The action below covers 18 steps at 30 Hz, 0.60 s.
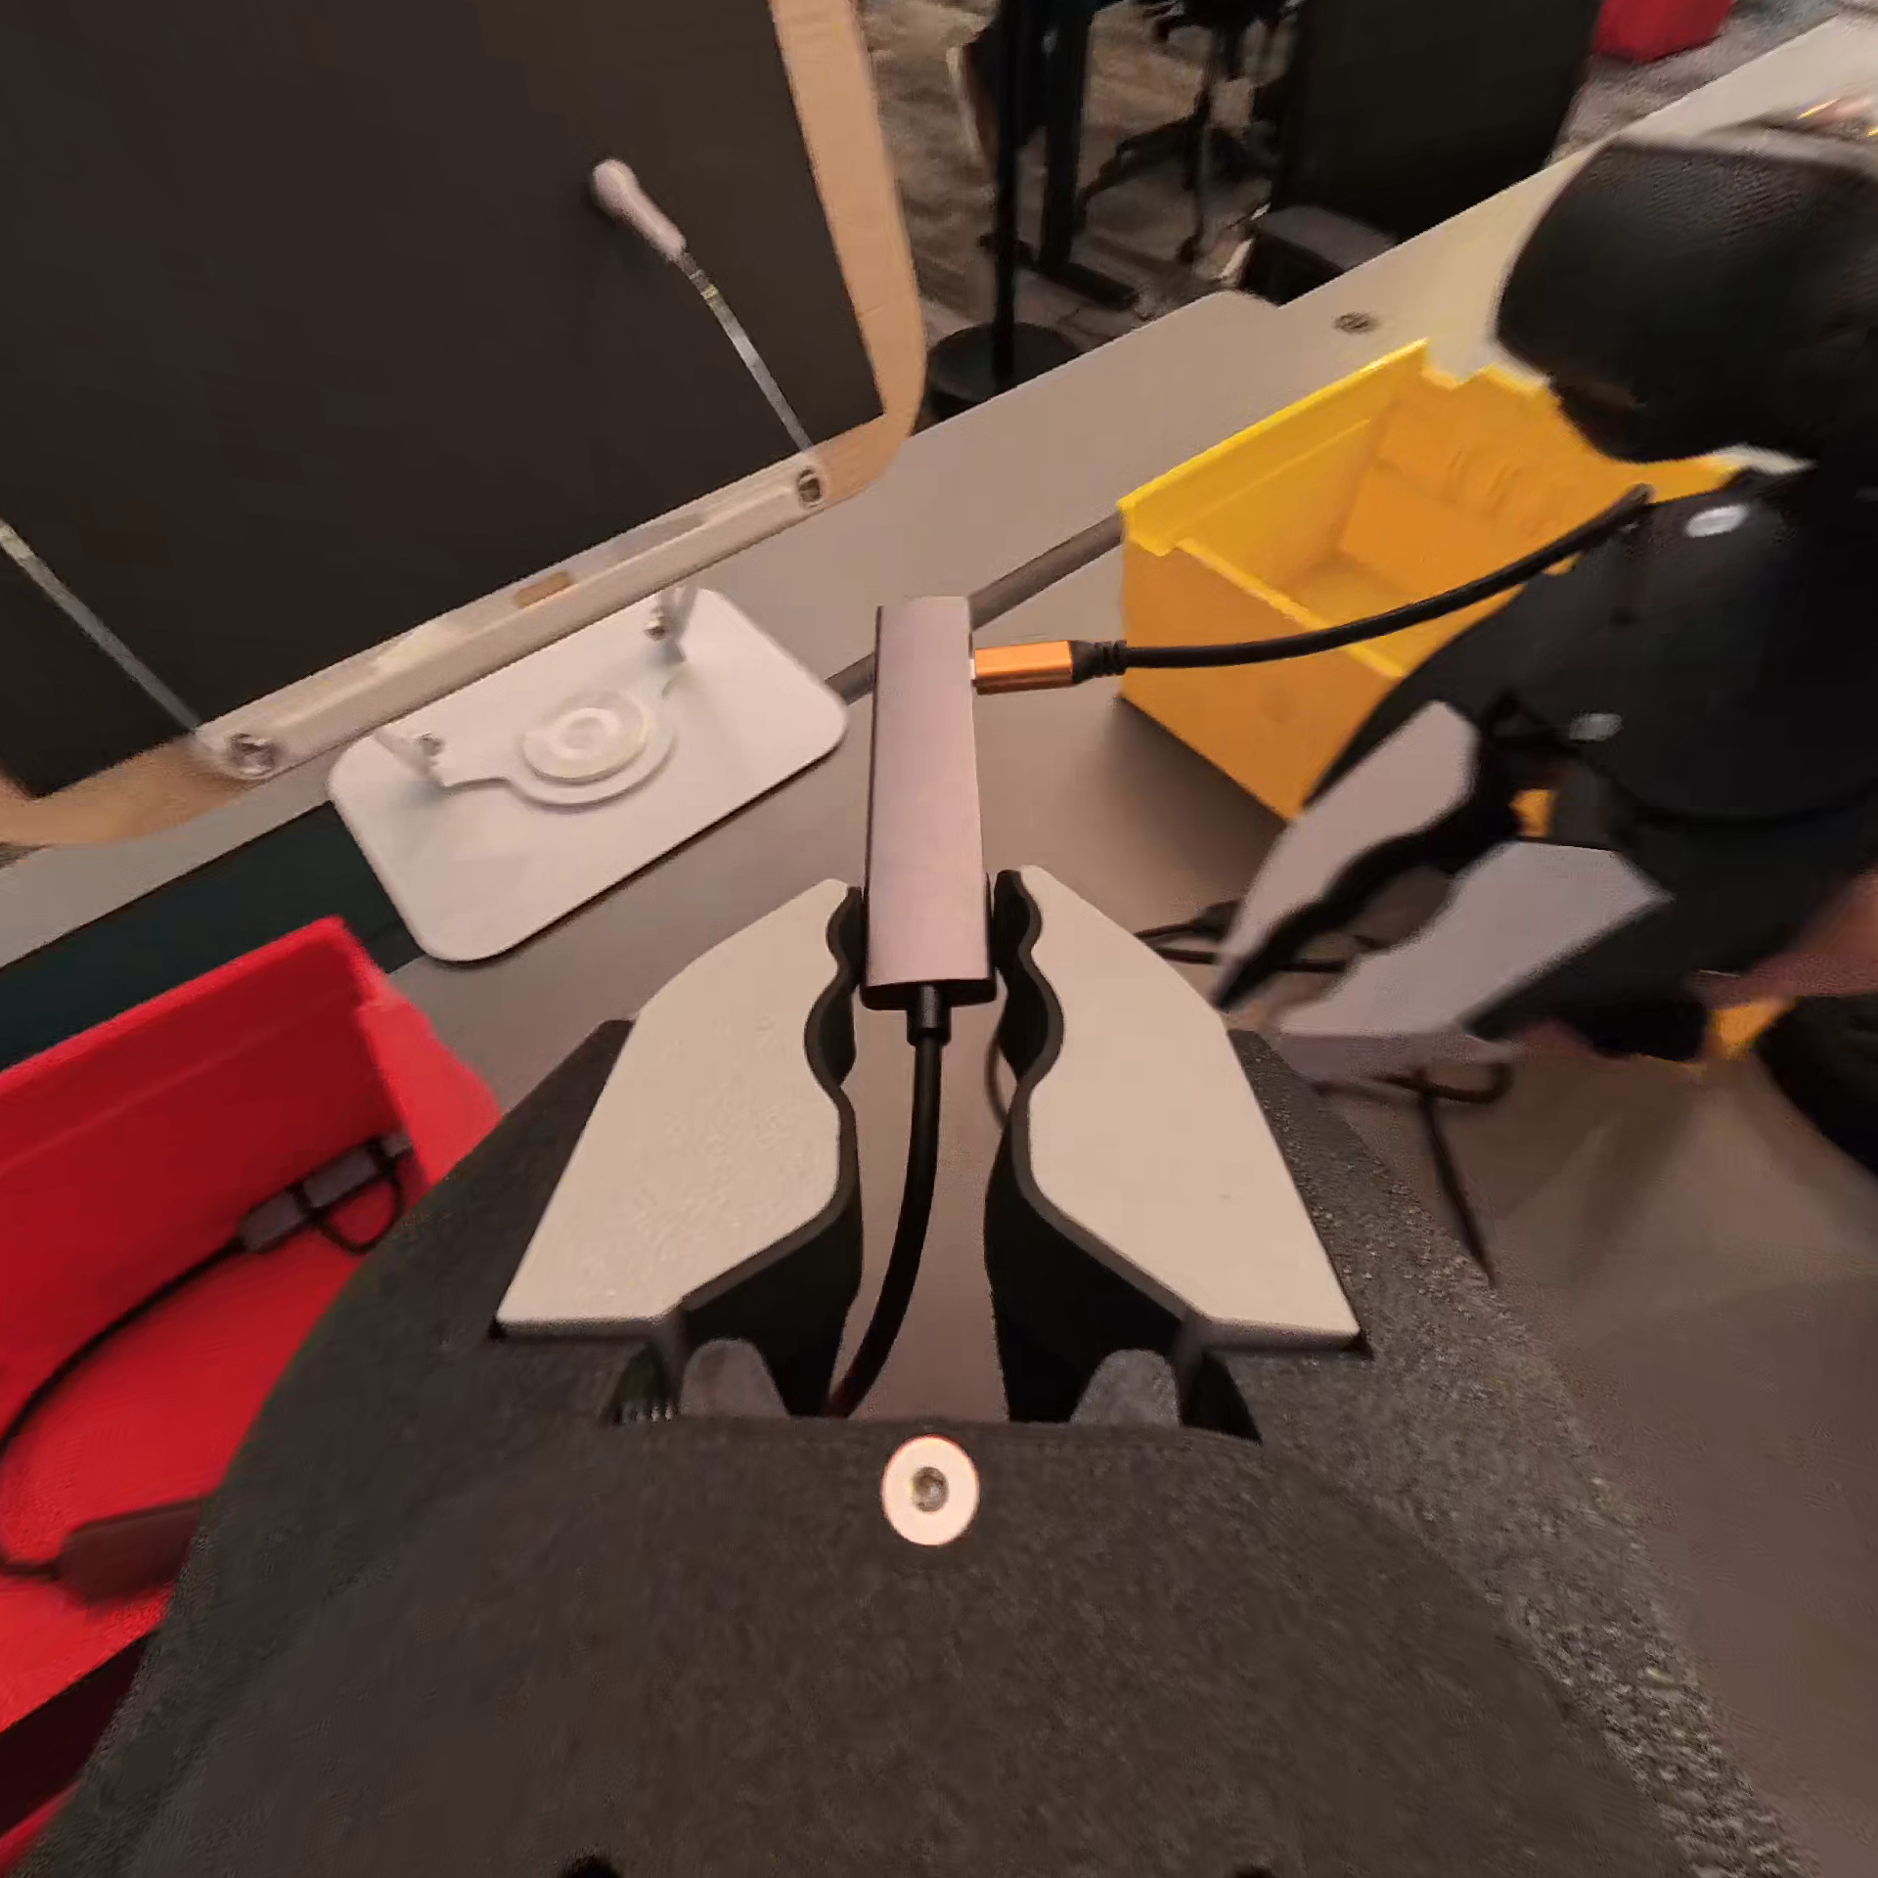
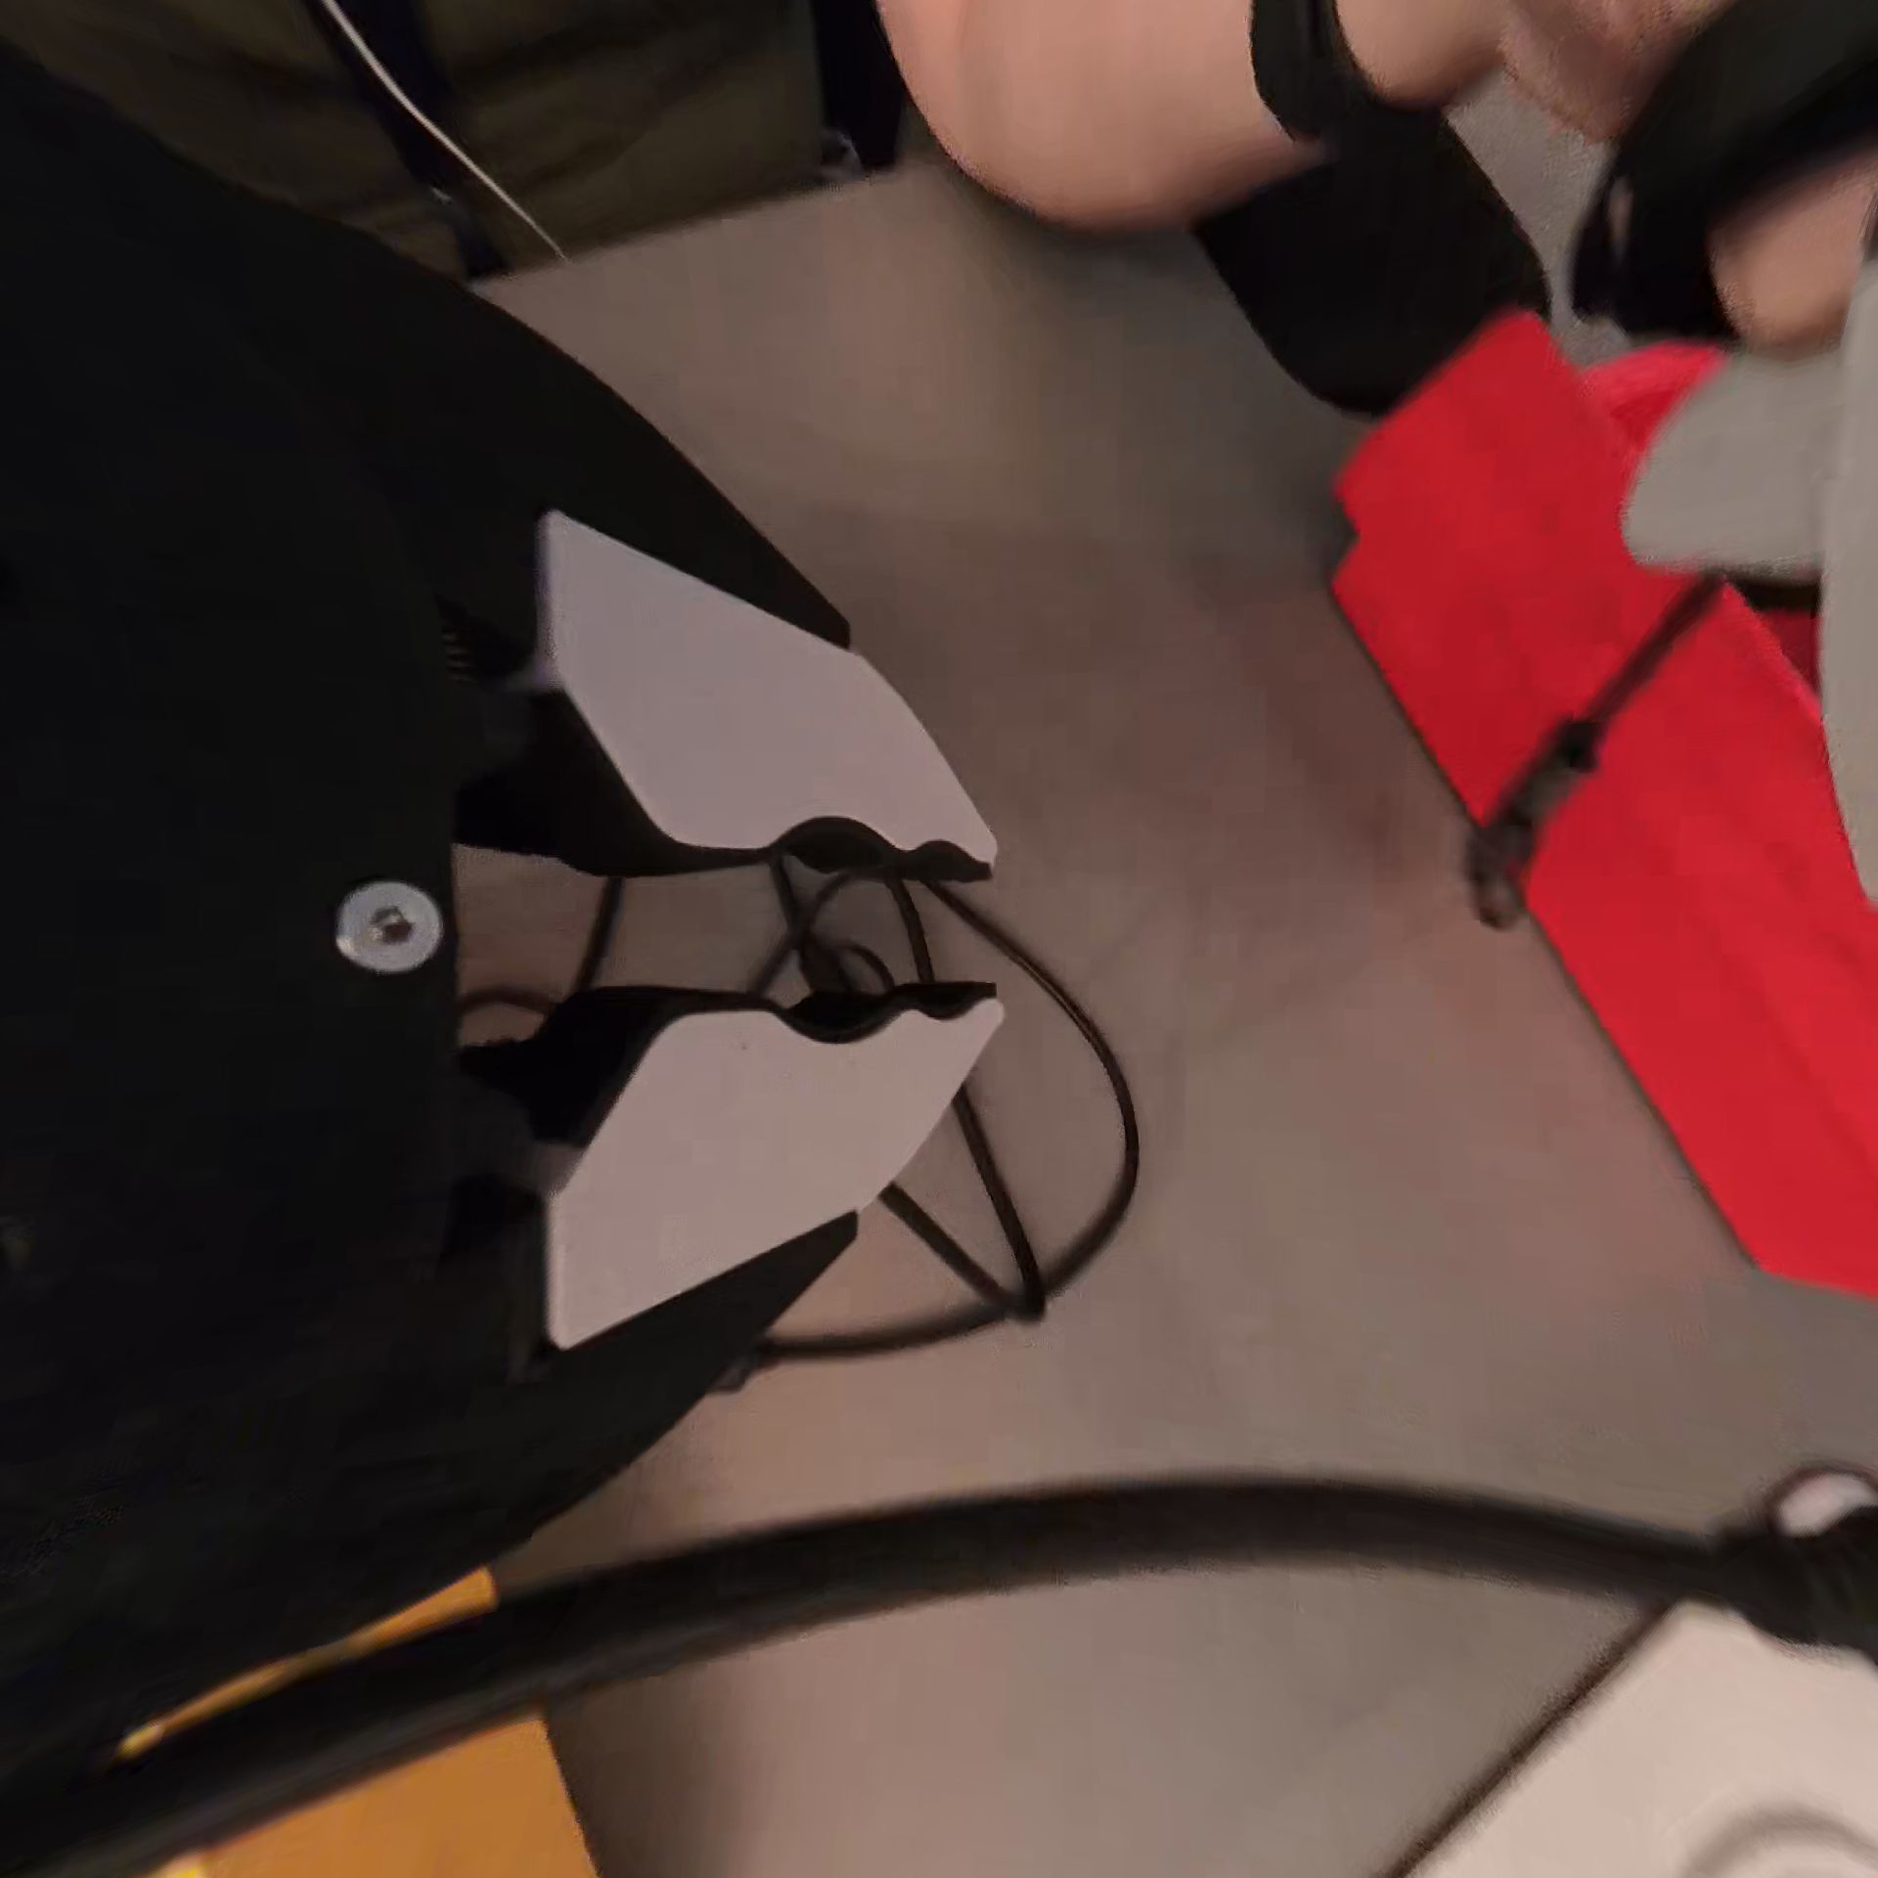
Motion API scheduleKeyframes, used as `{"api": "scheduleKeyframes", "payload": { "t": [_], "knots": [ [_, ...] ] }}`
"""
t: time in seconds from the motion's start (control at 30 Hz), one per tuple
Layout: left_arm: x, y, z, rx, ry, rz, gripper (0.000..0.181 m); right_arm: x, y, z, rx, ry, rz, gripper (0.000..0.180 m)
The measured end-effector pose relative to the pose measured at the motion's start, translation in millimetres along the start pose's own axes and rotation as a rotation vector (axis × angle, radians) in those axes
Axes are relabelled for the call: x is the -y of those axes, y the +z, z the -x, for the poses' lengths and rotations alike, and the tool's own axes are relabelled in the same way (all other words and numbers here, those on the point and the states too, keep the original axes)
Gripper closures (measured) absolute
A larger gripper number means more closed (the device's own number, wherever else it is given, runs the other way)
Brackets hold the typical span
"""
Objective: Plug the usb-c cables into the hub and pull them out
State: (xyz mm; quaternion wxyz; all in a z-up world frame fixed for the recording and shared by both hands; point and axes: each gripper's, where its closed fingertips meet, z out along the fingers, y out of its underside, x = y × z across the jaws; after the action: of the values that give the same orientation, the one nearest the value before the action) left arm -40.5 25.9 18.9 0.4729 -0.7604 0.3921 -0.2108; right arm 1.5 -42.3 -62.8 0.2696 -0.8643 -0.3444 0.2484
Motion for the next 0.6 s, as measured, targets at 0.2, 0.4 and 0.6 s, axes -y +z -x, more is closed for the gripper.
{"api": "scheduleKeyframes", "payload": {
  "t": [0.2,0.4,0.6],
  "knots": [
    [-55,27,34,0.203,-0.008,0.261,0.156,-40,-5,2,-0.092,-0.1,0.26,0.158],
    [-88,59,28,0.244,0.065,0.387,0.156,-59,5,-13,-0.219,-0.117,0.395,0.159],
    [-105,74,35,0.311,0.116,0.434,0.156,-65,11,-46,-0.475,-0.165,0.477,0.162]
  ]
}}
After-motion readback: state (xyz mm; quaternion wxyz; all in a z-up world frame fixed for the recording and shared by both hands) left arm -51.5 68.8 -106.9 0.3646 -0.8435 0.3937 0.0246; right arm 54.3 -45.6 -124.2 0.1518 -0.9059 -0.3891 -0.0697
